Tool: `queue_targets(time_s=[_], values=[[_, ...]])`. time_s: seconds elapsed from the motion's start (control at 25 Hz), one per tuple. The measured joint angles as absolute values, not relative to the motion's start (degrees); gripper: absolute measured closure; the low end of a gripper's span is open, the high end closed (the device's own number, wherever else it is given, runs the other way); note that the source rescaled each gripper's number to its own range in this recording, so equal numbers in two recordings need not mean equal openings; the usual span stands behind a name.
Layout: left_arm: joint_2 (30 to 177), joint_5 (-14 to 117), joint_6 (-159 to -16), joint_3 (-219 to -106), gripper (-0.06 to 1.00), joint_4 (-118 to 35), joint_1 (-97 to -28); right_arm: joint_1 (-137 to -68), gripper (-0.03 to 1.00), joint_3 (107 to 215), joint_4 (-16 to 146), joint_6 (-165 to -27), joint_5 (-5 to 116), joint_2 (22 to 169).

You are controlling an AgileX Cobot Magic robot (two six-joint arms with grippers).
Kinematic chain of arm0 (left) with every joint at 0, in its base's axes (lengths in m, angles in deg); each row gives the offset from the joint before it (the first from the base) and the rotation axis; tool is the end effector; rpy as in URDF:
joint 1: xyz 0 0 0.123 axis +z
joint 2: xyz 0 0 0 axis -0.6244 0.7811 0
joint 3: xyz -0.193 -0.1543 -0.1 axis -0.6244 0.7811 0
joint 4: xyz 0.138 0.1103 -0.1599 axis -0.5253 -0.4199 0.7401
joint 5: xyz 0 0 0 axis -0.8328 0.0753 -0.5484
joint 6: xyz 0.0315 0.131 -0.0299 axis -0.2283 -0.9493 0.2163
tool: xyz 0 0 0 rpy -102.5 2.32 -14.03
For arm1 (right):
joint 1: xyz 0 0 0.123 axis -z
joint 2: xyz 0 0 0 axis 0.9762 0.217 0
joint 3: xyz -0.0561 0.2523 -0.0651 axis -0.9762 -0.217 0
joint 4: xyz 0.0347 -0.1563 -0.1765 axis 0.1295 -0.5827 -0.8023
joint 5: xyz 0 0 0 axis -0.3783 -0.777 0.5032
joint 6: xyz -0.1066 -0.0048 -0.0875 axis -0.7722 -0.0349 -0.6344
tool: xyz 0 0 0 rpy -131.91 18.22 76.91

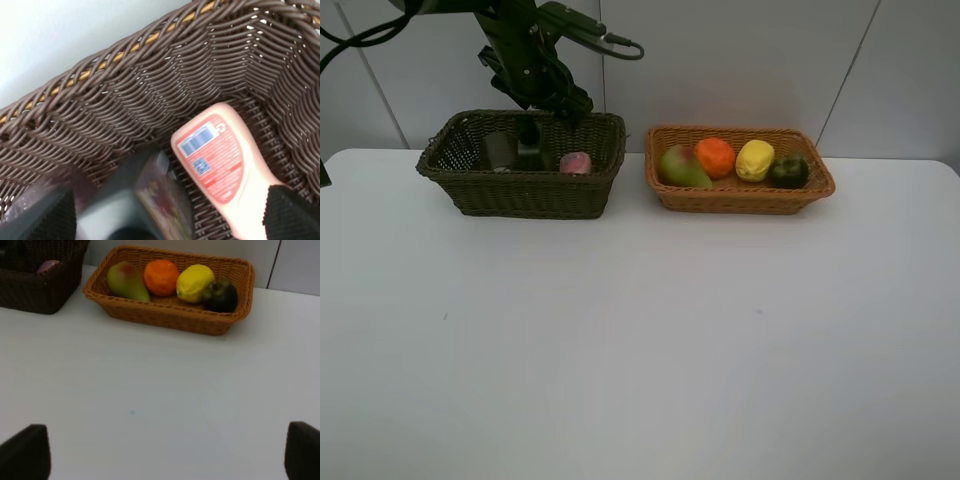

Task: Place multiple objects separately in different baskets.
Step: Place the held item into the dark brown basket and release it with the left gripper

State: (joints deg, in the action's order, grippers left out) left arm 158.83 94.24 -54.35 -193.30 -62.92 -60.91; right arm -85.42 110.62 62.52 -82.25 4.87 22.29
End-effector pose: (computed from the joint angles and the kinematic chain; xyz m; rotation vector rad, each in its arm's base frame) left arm 0.4674 -0.1757 0.1548 0.6138 2.5347 0.0408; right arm 0.0405 0.0162 0.2583 -0.2992 1.9781 0.0932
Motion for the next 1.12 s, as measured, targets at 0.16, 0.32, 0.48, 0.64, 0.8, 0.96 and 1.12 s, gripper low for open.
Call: queue_targets(time_s=[0.16, 0.32, 0.48, 0.64, 0.8, 0.96, 1.12], values=[[158.8, 94.6, -54.4, -193.3, -0.05, -63.1, -60.9, -85.4, -0.02, 110.6, 62.5, -82.3, 4.9, 22.3], [158.7, 95.8, -54.4, -193.3, -0.05, -63.2, -60.9, -85.4, -0.02, 110.6, 62.5, -82.3, 4.9, 22.3], [158.4, 98.0, -54.5, -193.4, -0.05, -63.2, -60.9, -85.4, -0.02, 110.6, 62.5, -82.3, 4.9, 22.3], [158.4, 100.7, -55.7, -193.4, -0.05, -63.6, -60.9, -85.4, -0.02, 110.6, 62.5, -82.3, 4.9, 22.3], [157.5, 102.9, -56.5, -193.4, -0.05, -63.5, -60.9, -85.4, -0.02, 110.6, 62.5, -82.3, 4.9, 22.3], [155.0, 104.8, -56.6, -193.4, -0.05, -63.2, -60.9, -85.4, -0.02, 110.6, 62.5, -82.3, 4.9, 22.3], [151.8, 107.8, -56.7, -193.4, -0.05, -63.1, -60.9, -85.4, -0.02, 110.6, 62.5, -82.3, 4.9, 22.3]])
